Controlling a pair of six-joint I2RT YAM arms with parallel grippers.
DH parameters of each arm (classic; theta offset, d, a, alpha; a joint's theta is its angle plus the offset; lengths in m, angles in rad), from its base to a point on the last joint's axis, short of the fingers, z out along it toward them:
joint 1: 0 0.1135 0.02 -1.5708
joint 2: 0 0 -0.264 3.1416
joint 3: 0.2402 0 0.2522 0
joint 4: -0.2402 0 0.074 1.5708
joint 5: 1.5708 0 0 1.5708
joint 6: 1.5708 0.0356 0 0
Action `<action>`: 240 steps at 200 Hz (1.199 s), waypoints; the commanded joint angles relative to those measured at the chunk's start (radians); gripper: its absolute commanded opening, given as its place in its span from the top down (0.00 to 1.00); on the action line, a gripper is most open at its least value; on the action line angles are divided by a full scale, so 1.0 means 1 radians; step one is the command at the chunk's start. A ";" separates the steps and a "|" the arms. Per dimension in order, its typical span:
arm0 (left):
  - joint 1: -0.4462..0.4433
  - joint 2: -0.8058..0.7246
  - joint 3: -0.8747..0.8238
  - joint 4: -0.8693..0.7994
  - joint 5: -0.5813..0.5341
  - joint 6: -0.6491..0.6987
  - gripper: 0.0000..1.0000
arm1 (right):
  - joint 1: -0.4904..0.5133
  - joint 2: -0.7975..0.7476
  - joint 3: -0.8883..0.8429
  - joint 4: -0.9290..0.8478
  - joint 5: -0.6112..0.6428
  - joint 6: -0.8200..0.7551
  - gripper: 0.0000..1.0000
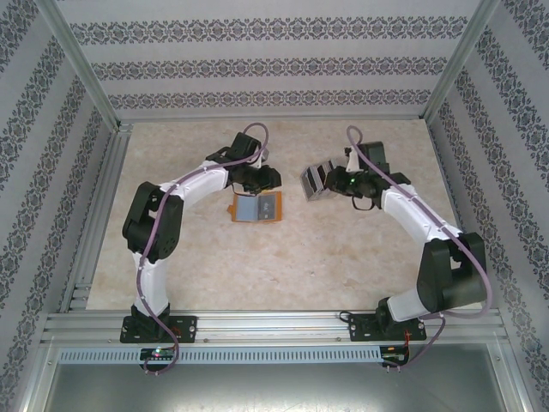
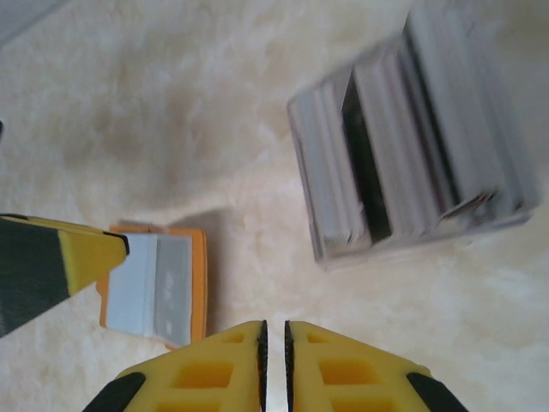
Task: Put the credit cards into the card holder
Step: Pick up the credit card from the storage box.
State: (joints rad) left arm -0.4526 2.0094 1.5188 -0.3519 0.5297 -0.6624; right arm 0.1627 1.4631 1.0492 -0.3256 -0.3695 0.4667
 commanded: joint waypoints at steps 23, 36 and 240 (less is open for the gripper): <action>-0.028 0.043 0.092 0.066 0.014 -0.052 0.65 | -0.091 -0.011 0.102 -0.068 -0.039 -0.074 0.81; -0.034 0.058 0.113 0.072 0.010 -0.061 0.65 | -0.115 0.003 0.121 -0.068 -0.049 -0.079 0.81; -0.132 0.279 0.279 0.254 -0.173 -0.200 0.63 | -0.176 0.102 -0.018 0.259 0.034 -0.128 0.53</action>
State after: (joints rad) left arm -0.5613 2.2471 1.7618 -0.1223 0.3893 -0.8433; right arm -0.0048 1.5887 1.0481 -0.1398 -0.3225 0.3336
